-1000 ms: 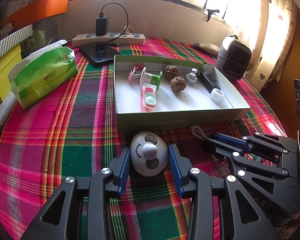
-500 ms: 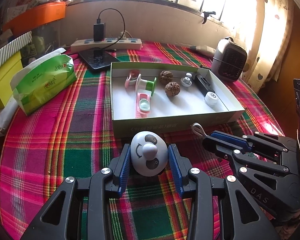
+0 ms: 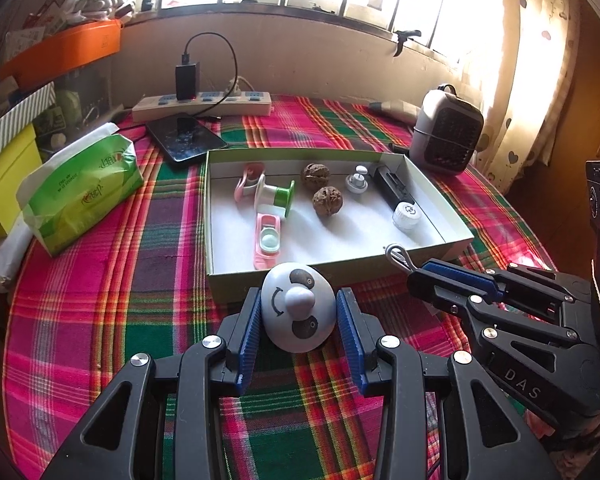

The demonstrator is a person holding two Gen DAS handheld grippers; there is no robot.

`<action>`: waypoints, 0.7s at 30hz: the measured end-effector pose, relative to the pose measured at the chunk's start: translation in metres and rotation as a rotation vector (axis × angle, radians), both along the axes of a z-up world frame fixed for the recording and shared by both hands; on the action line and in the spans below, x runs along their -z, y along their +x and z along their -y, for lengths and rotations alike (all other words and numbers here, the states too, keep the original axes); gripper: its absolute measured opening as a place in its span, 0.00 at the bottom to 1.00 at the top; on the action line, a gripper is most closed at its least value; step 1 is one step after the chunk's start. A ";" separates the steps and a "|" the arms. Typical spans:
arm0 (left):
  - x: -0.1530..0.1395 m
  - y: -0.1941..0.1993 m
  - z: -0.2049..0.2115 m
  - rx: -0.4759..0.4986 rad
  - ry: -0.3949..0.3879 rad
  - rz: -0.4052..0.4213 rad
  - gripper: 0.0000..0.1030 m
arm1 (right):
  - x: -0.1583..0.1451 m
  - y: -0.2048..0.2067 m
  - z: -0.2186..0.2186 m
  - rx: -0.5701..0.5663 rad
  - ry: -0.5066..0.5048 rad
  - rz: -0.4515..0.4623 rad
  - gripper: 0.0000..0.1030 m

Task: Organize objects
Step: 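Carry the panda-face ball and white cable over the box with both tools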

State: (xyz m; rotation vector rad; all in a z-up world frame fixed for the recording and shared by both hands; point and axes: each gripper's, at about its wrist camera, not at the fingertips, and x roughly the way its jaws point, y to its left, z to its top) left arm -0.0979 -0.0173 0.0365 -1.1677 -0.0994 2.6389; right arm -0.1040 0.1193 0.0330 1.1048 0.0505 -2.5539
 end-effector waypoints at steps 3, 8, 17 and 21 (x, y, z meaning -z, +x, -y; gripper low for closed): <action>-0.002 -0.004 -0.003 0.000 -0.005 -0.003 0.35 | -0.003 -0.003 -0.004 0.007 -0.004 -0.005 0.13; -0.006 -0.012 -0.008 0.009 -0.001 -0.006 0.35 | -0.008 -0.010 -0.010 0.022 -0.009 -0.009 0.13; -0.007 -0.032 -0.019 0.022 0.001 0.000 0.35 | -0.013 -0.034 -0.024 0.065 -0.003 -0.009 0.13; -0.005 -0.042 -0.023 0.027 0.000 0.009 0.35 | -0.012 -0.047 -0.028 0.079 -0.003 -0.002 0.13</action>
